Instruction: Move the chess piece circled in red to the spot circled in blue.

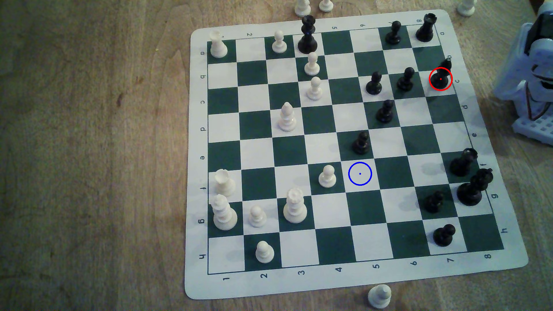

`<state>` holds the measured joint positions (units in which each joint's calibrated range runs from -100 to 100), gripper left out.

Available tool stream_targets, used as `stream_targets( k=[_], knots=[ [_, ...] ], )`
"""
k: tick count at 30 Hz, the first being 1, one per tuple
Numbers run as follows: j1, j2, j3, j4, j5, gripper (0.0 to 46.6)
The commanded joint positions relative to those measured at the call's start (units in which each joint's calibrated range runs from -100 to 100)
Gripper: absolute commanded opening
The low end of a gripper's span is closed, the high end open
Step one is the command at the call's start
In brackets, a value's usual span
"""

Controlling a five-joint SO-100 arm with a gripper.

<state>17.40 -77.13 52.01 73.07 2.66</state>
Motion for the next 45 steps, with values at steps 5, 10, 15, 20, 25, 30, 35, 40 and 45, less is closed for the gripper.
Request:
stream_targets(
  k=[5,10,15,20,25,30,35,40,45],
  knots=[
    [-4.6,6.2,-15.6,22.9,-0.3,3.6],
    [-6.1,9.2,-13.6,26.8,-0.7,9.4],
    [-6.0,10.0,-11.3,26.9,-1.0,14.9],
    [-5.3,11.8,-5.3,26.9,-0.9,19.0],
    [-4.5,13.2,-4.6,26.9,-1.0,19.4],
    [-5.1,13.8,-1.1,26.0,-1.0,23.0],
    [-5.3,16.6,2.1,23.0,-2.1,21.7],
    [-6.6,21.3,8.3,15.1,-3.7,18.8],
    [-6.0,22.0,9.4,12.3,-3.7,19.5]
  ],
)
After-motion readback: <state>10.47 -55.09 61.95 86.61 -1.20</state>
